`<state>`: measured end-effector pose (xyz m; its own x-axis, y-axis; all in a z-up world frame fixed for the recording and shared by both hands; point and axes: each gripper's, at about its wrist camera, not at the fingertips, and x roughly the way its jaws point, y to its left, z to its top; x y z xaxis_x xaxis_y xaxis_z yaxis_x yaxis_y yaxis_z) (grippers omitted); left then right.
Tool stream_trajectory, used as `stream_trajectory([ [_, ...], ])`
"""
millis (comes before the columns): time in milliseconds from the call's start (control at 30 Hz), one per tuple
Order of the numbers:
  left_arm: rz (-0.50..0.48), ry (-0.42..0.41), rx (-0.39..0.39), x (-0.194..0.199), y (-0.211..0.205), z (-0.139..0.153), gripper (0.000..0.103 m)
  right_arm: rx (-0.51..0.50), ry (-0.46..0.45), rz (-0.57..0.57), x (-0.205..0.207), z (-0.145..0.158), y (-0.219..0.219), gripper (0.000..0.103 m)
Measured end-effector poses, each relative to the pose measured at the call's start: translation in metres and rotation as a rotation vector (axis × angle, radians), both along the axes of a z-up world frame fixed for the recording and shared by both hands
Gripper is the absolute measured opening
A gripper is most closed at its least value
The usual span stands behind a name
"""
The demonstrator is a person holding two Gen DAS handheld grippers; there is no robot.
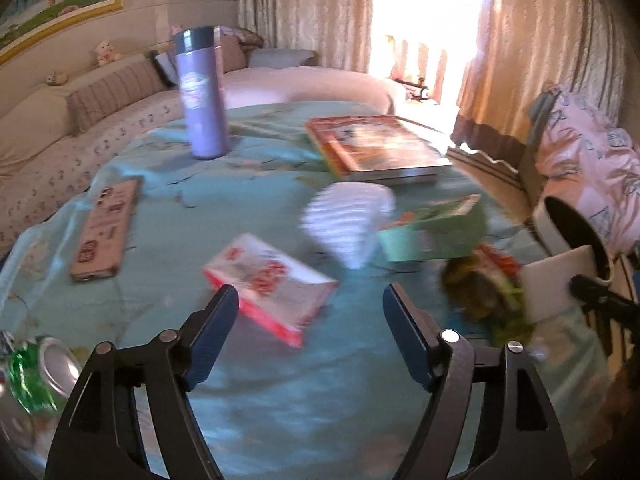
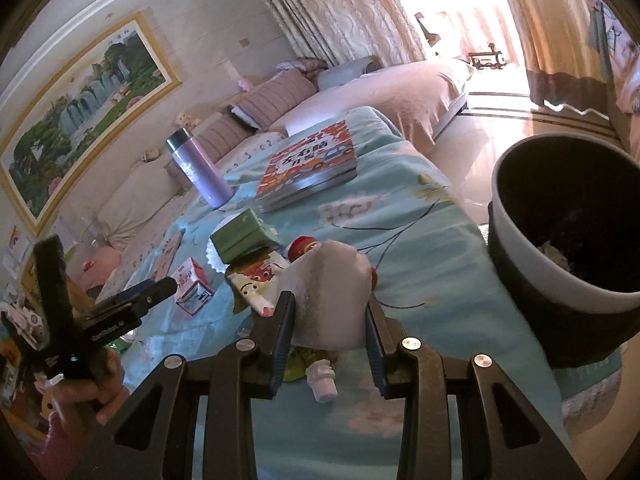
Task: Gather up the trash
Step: 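Grasp the white milk carton with the left tool while the right tool holds white paper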
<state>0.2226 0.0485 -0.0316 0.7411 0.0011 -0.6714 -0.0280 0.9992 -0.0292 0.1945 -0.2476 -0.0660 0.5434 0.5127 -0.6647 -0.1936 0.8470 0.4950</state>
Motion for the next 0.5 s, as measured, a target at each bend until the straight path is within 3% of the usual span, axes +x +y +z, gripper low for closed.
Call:
stream_trajectory([
  [100,0.0,0.003,0.019,0.012,0.018,-0.005,0.088,-0.003,-0.002,-0.005,-0.002,0.002,-0.001,0.034],
  [167,-0.018,0.037,0.014,0.021,0.026,-0.01,0.088,-0.004,0.0,-0.009,-0.004,0.002,-0.002,0.034],
  [267,-0.006,0.11,-0.027,0.033,0.033,-0.021,0.09,-0.007,0.004,-0.017,-0.006,0.002,-0.002,0.034],
  [500,0.062,0.189,-0.172,0.039,0.027,-0.033,0.091,-0.009,0.005,-0.026,-0.008,0.002,0.0,0.034],
])
